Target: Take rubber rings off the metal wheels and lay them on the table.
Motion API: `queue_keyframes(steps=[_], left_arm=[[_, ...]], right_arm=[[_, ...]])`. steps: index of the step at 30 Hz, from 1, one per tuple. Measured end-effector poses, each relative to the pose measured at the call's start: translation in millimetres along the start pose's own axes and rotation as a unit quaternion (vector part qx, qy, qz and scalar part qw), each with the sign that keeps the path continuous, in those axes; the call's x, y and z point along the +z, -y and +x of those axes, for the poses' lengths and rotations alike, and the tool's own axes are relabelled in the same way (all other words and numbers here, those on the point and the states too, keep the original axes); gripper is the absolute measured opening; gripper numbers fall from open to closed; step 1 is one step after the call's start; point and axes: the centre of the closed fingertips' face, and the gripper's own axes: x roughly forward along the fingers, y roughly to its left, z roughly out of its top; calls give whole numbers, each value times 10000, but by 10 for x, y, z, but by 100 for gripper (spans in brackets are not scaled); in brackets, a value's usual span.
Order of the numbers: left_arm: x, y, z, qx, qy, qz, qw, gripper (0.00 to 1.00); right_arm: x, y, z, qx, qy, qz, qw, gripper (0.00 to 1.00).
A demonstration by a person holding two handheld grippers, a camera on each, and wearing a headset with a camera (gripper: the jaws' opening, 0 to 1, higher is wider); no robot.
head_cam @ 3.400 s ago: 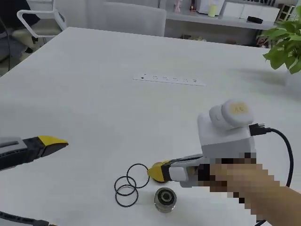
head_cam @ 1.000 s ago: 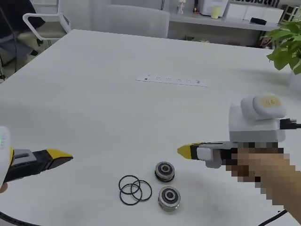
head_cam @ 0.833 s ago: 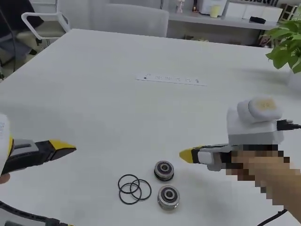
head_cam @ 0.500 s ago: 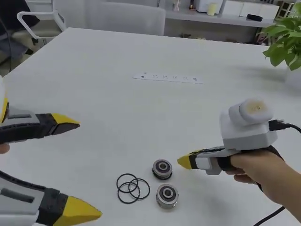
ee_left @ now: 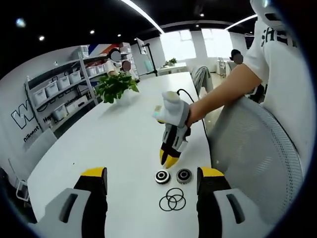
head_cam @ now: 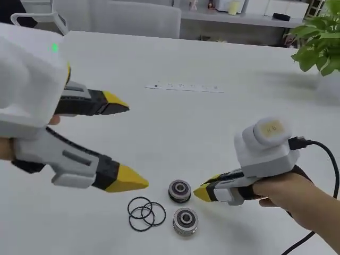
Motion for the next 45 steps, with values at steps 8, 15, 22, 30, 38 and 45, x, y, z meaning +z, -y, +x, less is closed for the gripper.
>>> queue_keyframes(steps=[8, 15, 22, 30, 38, 45], left_arm=[[-28, -129, 294, -262, 158, -222, 9993, 69], [-279, -91, 713, -159, 200, -553, 9981, 53], [-515, 58, 956, -85, 220, -720, 9971, 37], [-763, 221, 1179, -242, -122, -700, 9972, 33], [-829, 248, 1259, -239, -88, -995, 9947, 18], [-914, 267, 1285, -237, -250, -1171, 9925, 15]], right_arm=[[-30, -62, 38, 60, -97, -428, 9990, 12], [-65, -136, 76, 153, -192, -693, 9973, 14], [-63, -145, 86, 178, -187, -711, 9971, 14], [-56, -158, 90, 179, -176, -802, 9965, 15], [-50, -164, 92, 184, -152, -828, 9963, 16], [-54, -160, 94, 164, -169, -894, 9957, 15]])
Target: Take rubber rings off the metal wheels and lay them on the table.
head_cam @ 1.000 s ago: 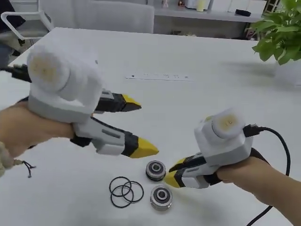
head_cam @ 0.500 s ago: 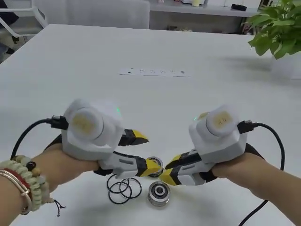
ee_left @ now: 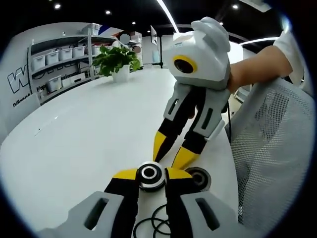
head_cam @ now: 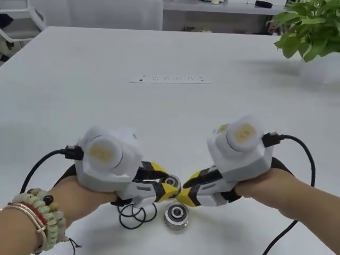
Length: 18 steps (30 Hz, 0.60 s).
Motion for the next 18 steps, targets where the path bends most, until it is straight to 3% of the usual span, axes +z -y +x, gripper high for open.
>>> queue_keyframes(steps=[2, 4, 10, 18], left_arm=[[9, 9, 11, -1, -16, 196, 9998, 15], [8, 24, 9, -25, 30, 74, 10000, 14], [5, 22, -4, -26, 138, 120, 9998, 14], [-4, 11, -12, -21, 208, -43, 9998, 14]], right_arm=[[1, 0, 2, -1, -1, -6, 10000, 16], [7, -11, 6, 23, 16, 29, 10000, 17], [35, -13, 19, -8, 85, 62, 9999, 17], [48, -16, 29, 23, 158, 150, 9998, 18]])
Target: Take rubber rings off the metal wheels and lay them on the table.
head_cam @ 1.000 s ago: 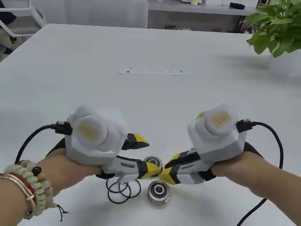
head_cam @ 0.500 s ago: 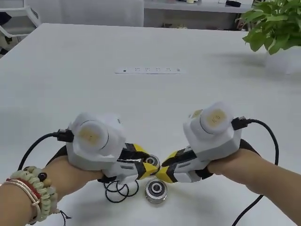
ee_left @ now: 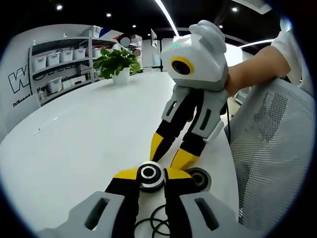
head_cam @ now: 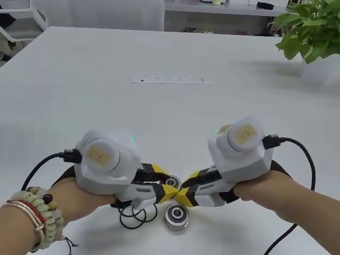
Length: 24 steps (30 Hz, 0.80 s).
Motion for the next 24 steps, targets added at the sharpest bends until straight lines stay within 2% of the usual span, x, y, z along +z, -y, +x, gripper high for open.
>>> queue_keyframes(steps=[4, 7, 10, 12, 13, 15, 16, 19, 24], left_arm=[[-2, -1, 0, 0, 33, -76, 10000, 13], [-6, -16, -2, 39, 40, -106, 9999, 9], [-6, -17, 3, 51, 53, -127, 9999, 8], [-8, -21, 3, 51, 54, -107, 9999, 8], [-9, -23, 3, 51, 53, -106, 9999, 8], [-10, -23, 4, 44, 54, -96, 9999, 8], [-11, -24, 4, 44, 54, -85, 9999, 8], [-12, -24, 2, 46, 57, -65, 10000, 8], [-15, -34, -5, 58, 66, -81, 9999, 8]], right_arm=[[0, -2, 0, 8, 3, -5, 10000, 18], [54, -11, 1, 103, 166, 257, 9995, 21], [39, 4, 13, 40, 122, 201, 9997, 23], [1, -3, 17, 47, -9, -99, 9999, 20], [21, -45, 24, 106, 50, -81, 9999, 19], [-12, 1, -3, -31, -68, -167, 9998, 17], [9, -27, 13, 58, -11, -266, 9996, 17], [-20, -16, -19, 61, -74, -270, 9996, 14], [-43, 2, -30, 45, -107, -428, 9990, 1]])
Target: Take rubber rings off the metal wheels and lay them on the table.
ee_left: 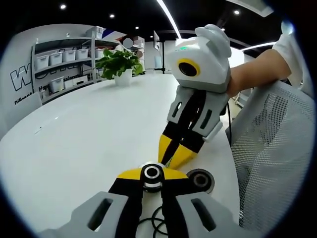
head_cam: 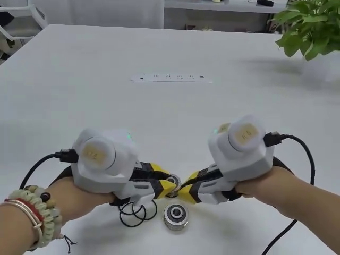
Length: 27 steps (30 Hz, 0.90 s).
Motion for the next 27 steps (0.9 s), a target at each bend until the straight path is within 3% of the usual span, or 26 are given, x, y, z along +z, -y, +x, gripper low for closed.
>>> queue_keyframes(steps=[4, 9, 12, 16, 27], left_arm=[[0, -1, -3, 9, 12, -3, 10000, 8], [-2, -19, -8, 36, 16, -16, 10000, 8], [1, -20, -10, 57, 10, -39, 10000, 8], [2, -20, -9, 78, -1, -20, 10000, 7], [2, -23, -4, 98, -34, 62, 9999, 7]], right_arm=[[7, 13, 6, -33, -15, 90, 10000, 0], [4, 100, 0, -164, 40, 543, 9984, 0], [-4, 113, 7, -155, 79, 1026, 9946, 0], [-2, 134, -4, -154, 115, 1374, 9903, 0], [24, 176, -47, -141, 305, 1713, 9847, 0]])
